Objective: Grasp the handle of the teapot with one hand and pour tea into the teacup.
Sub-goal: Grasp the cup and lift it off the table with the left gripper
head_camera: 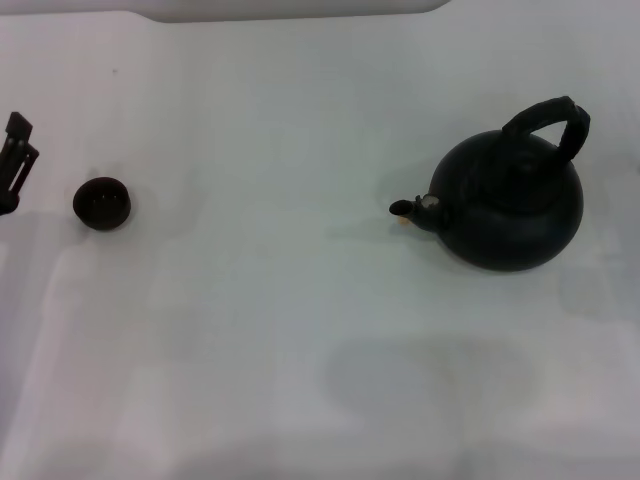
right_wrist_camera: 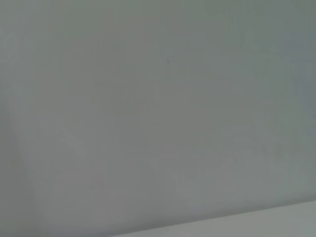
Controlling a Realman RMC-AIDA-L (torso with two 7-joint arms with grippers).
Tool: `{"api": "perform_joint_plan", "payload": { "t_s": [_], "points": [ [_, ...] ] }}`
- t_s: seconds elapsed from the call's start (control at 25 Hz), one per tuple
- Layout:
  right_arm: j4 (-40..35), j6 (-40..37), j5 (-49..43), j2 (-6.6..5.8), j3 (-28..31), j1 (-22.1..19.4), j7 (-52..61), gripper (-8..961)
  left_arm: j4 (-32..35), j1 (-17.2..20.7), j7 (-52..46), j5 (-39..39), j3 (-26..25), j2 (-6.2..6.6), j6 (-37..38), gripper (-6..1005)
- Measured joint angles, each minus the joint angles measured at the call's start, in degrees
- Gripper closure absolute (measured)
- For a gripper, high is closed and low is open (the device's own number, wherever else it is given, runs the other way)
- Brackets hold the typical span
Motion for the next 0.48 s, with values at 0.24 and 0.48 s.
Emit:
{"api": "perform_joint_plan", "payload": {
  "t_s": [0.24,0.48],
  "points": [
    [0.0,0.06,0.0,0.0,-0.02,-0.01,1.27,81,0.47,0.43,0.03,0.1,0.08,-0.09,0.02,112],
    [0.0,0.61,0.0,0.0,-0.02,-0.26,1.48,81,0.54,0.76,0.06,0.23,0.11,-0.23,0.07,112]
  ]
}}
